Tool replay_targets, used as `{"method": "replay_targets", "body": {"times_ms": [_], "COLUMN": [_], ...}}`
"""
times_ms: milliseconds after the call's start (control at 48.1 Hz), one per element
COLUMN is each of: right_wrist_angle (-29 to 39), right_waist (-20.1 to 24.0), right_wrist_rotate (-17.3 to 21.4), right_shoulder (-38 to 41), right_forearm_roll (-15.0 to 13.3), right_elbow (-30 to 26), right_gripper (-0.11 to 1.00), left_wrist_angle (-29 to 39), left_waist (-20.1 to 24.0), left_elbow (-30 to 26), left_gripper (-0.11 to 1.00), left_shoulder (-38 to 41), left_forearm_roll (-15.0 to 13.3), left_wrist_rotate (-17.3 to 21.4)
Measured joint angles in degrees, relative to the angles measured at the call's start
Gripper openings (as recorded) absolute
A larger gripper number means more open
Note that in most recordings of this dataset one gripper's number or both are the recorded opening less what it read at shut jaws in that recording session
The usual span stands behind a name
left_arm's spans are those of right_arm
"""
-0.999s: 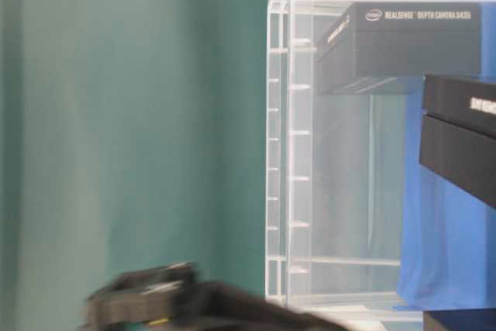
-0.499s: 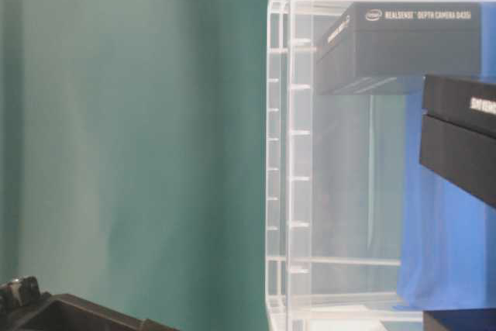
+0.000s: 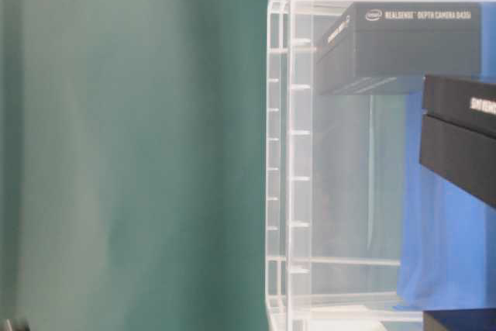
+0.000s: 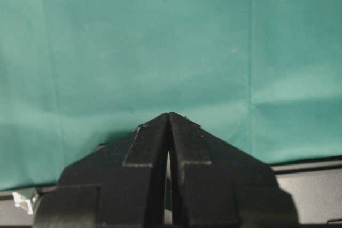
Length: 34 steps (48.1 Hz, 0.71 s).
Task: Take the box out of the case with the left arm.
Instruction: 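Lower the box onto the table and open the left gripper, then withdraw the left gripper back toward the left side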
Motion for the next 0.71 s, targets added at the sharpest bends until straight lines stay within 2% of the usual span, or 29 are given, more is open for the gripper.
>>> {"method": "replay_targets", "body": {"times_ms": [354, 541, 707], "right_wrist_angle": [0.1, 0.1, 0.1], "right_waist": [0.0, 0.0, 0.0], "right_wrist_rotate": [0.0, -0.1, -0.1], "right_shoulder": [0.0, 0.0, 0.0], "right_forearm_roll": [0.1, 0.0, 0.1], "right_elbow": [0.0, 0.0, 0.0], "right_gripper": [0.00, 0.00, 0.00], "left_wrist_angle": [2.5, 2.9, 3.9], "left_waist": [-0.9, -1.0, 0.4], "left_elbow": [7.6, 8.3, 8.3], "left_gripper": [0.97, 0.97, 0.97], "left_shoulder": [-9.1, -10.5, -10.5], "left_forearm_roll": [0.0, -0.1, 0.0], "left_wrist_rotate": [-0.1, 0.1, 2.1]}}
